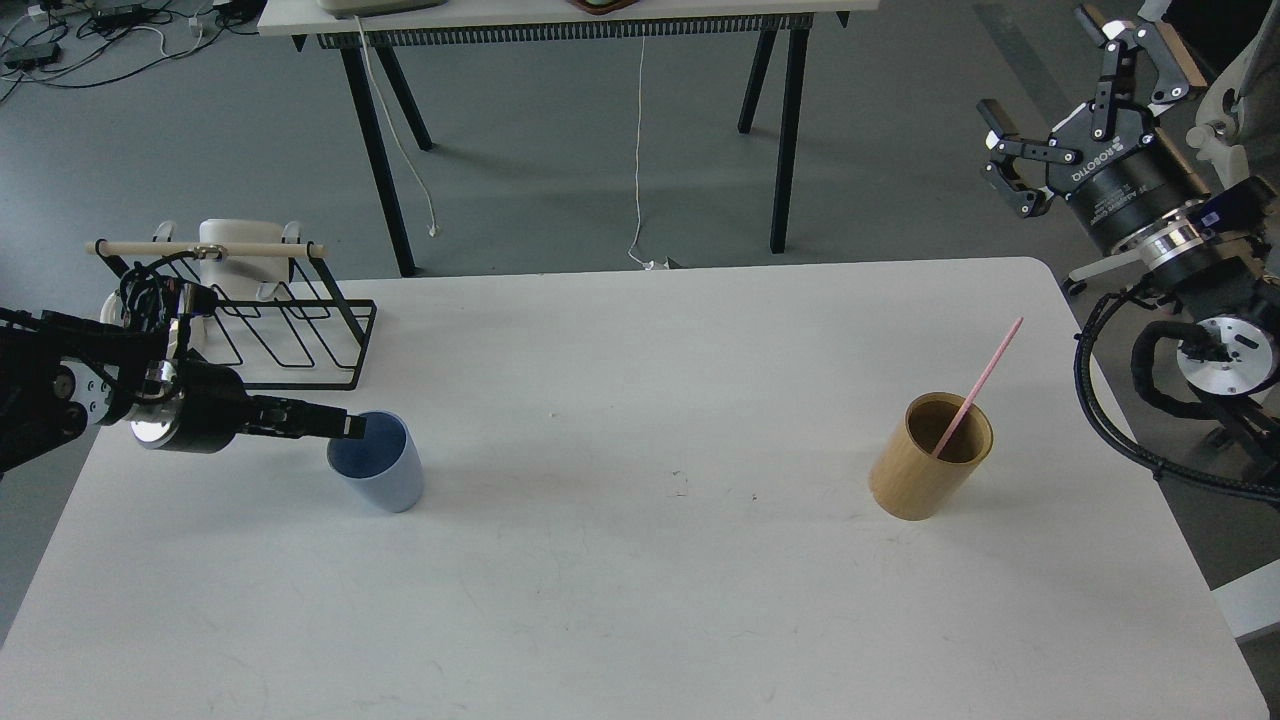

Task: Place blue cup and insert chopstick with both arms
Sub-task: 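Lower the left gripper to the blue cup and grasp its rim, then lift the blue cup with the left gripper toward the table center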

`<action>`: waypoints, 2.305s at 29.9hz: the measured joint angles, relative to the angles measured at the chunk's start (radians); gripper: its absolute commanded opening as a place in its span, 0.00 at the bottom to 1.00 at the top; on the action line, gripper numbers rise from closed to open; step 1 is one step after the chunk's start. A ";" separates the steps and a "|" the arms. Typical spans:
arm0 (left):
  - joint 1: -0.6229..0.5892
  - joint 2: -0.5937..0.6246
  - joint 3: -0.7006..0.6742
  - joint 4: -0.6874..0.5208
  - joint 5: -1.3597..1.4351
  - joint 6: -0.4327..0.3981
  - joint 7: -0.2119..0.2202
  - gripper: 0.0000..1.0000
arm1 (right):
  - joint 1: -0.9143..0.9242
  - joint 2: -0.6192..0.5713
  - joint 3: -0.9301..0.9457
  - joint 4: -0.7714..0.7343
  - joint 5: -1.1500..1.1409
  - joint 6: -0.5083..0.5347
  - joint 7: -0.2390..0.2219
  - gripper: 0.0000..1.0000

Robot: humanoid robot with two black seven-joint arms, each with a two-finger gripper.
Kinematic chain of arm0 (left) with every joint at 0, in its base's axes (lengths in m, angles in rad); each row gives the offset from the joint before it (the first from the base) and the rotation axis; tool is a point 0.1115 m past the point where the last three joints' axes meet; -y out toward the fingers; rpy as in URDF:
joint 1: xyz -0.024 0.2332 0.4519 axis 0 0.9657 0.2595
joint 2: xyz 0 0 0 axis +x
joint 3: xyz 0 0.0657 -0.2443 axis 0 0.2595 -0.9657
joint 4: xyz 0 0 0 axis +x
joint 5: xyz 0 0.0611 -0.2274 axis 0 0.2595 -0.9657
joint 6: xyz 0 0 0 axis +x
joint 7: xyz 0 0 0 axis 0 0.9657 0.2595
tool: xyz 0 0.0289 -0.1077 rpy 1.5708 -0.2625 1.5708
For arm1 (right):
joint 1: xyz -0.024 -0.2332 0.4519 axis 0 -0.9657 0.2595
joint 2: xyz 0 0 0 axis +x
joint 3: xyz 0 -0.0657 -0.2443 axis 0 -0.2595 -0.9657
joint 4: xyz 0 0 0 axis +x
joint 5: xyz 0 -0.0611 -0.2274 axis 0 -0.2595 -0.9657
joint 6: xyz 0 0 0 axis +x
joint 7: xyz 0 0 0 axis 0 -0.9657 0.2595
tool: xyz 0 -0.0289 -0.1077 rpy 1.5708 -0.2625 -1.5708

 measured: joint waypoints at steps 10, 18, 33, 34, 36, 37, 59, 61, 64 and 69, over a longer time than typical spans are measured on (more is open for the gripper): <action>0.028 -0.002 0.000 -0.002 0.003 0.024 0.000 0.47 | -0.011 0.000 0.002 0.000 0.000 0.000 0.000 0.99; 0.039 -0.014 0.000 -0.002 0.007 0.060 0.000 0.30 | -0.014 -0.002 0.002 0.001 0.000 0.000 0.000 0.99; 0.044 -0.016 0.000 -0.011 0.006 0.087 0.000 0.00 | -0.034 -0.002 0.031 0.002 0.000 0.000 0.000 0.99; 0.044 -0.016 0.000 -0.014 0.005 0.094 0.000 0.00 | -0.034 -0.002 0.031 0.001 0.000 0.000 0.000 0.99; 0.043 -0.013 0.000 -0.023 0.002 0.110 0.000 0.00 | -0.034 -0.002 0.034 0.000 0.000 0.000 0.000 0.99; 0.041 -0.011 -0.001 -0.028 0.002 0.115 0.000 0.00 | -0.034 -0.002 0.036 0.000 0.000 0.000 0.000 0.99; -0.222 -0.198 -0.062 -0.070 0.002 0.050 0.000 0.00 | -0.026 0.011 0.086 -0.041 0.009 0.000 0.000 0.99; -0.228 -0.227 -0.062 -0.091 0.004 0.050 0.000 0.00 | -0.026 0.008 0.108 -0.040 0.018 0.000 0.000 0.99; -0.230 -0.275 -0.063 -0.112 0.012 0.052 0.000 0.00 | -0.030 0.009 0.133 -0.044 0.046 0.000 0.000 0.99; -0.231 -0.377 -0.048 -0.095 0.025 0.056 0.000 0.00 | -0.027 0.011 0.144 -0.063 0.099 0.000 0.000 0.99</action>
